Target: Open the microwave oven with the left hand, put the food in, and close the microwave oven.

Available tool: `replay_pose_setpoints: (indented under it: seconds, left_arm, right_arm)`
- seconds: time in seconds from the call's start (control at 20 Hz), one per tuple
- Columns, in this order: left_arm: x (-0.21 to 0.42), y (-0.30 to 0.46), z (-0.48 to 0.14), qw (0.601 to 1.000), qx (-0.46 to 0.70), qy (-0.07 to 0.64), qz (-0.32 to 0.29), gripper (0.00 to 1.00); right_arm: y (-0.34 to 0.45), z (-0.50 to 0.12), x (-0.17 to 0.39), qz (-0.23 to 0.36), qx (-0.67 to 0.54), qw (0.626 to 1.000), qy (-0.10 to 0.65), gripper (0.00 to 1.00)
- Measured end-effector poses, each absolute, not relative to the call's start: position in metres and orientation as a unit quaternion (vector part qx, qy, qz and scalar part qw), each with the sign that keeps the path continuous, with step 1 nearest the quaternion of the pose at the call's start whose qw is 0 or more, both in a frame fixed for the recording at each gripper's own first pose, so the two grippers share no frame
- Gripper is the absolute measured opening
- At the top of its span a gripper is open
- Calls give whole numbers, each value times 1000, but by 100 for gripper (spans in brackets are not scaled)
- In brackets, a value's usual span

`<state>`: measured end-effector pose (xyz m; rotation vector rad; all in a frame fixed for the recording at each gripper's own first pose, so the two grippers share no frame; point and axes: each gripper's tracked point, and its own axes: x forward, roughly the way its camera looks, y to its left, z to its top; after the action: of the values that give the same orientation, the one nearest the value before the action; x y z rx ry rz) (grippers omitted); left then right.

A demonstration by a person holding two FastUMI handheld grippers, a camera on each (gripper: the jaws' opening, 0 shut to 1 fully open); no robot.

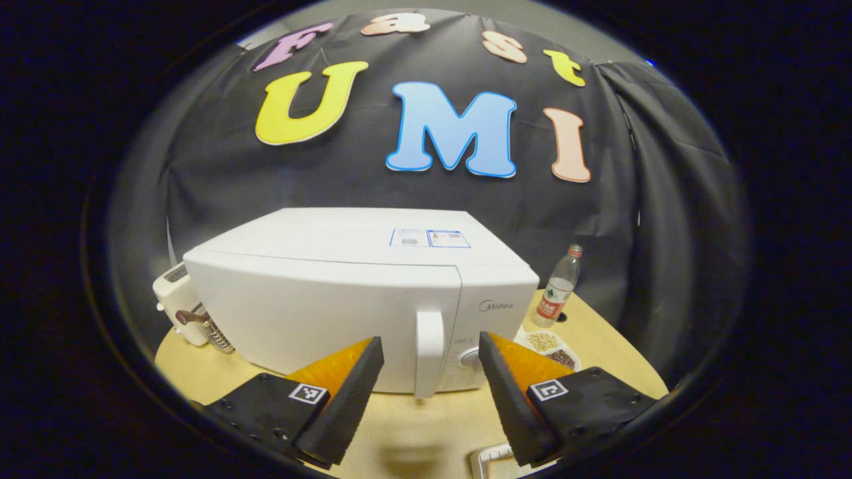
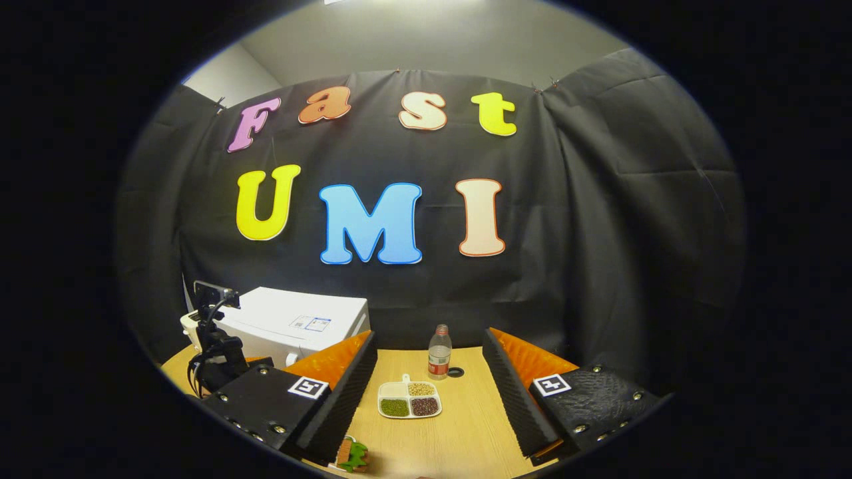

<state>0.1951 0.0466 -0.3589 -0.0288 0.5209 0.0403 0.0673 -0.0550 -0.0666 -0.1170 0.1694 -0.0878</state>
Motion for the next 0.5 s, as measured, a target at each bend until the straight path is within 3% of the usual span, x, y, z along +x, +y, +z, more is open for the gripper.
replay_pose_setpoints:
  seconds: [0.1,0.25,0.3,0.4,0.5]
  left_arm:
    - [203,49,-369,965,-8,263,20,95]
    - [210,51,-383,962,-7,272,18,84]
    - [211,54,-387,961,-6,275,21,74]
    - [209,43,-386,960,-5,279,2,41]
    - [209,43,-387,960,28,277,5,31]
  right_arm:
    - [-60,-69,70,-47,-58,993,88,96]
    - [-61,-73,73,-49,-58,993,94,96]
    - [-60,-73,73,-49,-57,993,95,96]
    - [-56,-76,73,-47,-56,992,99,96]
    - [-53,-77,73,-46,-58,992,100,96]
